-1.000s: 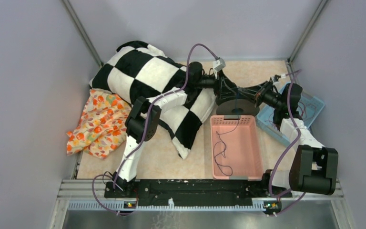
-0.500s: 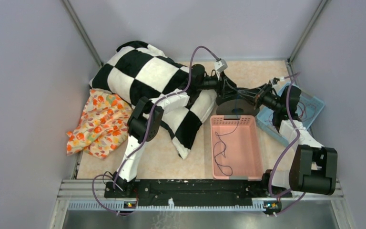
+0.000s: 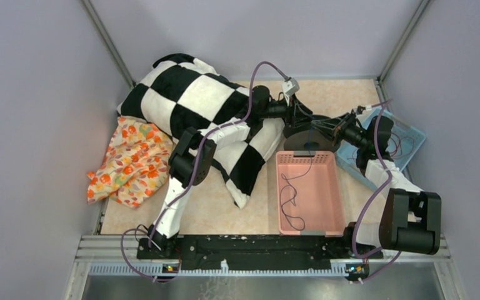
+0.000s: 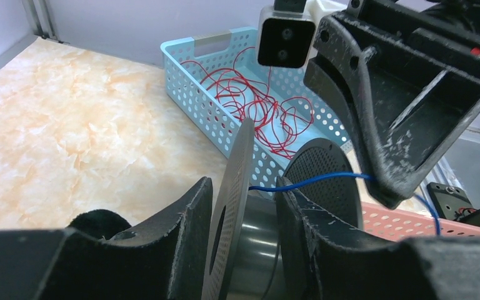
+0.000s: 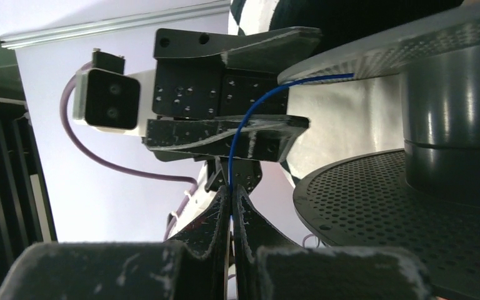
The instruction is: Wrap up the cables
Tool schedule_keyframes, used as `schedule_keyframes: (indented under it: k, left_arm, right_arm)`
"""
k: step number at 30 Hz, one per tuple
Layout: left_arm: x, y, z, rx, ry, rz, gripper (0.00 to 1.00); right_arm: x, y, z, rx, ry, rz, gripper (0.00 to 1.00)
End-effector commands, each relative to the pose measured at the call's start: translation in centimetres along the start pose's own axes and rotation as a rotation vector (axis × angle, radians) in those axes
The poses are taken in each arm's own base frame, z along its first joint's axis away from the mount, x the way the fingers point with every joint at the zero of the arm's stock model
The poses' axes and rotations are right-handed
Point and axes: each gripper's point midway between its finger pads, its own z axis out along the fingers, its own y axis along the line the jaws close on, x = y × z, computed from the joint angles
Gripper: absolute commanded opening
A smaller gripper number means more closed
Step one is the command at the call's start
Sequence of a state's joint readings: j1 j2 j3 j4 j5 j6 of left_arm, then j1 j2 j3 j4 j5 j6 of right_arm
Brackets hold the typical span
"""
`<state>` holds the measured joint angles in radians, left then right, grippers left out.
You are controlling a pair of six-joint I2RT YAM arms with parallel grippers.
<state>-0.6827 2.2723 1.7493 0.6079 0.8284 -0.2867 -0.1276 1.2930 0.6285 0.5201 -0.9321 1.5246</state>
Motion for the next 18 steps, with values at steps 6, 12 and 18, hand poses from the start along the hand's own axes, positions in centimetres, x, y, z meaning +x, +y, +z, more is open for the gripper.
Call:
schedule_keyframes:
  k: [6,12,18]
  left_arm:
    - [-0.32,0.46,0.79,0.012,-0.037,0.076,0.47]
    - [-0.39,0.60,0.86,0.001,-0.043,0.083,0.47]
    - [-0.85,0.17,0.97,0.008,-0.058,0.085,0.47]
  right_arm:
    - [-0.52,0.73,0.14,-0.050,-0.005,-0.006,0.00]
    - [-0.63,0.43,0.21,-0.043,-0.007,-0.001,0.00]
    - [-0.61,0.17,0.22,-0.036,-0.006,0.003,0.00]
